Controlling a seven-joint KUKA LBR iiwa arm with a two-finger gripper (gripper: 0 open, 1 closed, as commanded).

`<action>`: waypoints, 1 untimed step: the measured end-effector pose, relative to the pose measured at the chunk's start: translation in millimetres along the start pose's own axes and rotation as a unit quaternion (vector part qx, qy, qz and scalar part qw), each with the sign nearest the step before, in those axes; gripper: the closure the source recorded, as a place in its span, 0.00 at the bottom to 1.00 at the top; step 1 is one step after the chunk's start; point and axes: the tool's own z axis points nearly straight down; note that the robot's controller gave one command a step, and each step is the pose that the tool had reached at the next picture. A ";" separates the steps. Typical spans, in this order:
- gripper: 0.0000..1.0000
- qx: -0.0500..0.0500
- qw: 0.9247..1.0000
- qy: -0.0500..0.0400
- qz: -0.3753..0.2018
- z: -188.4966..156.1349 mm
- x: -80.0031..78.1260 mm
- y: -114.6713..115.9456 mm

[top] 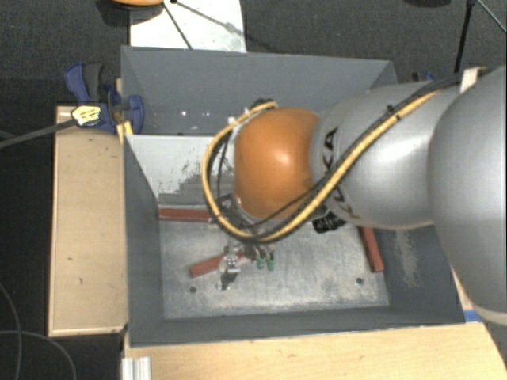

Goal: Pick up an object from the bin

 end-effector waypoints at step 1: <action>0.00 -0.001 1.000 -0.003 0.010 59.5 -16.3 -21.0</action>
Offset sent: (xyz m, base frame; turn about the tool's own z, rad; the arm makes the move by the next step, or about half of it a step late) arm 0.0320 -0.0329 -0.0948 -0.0080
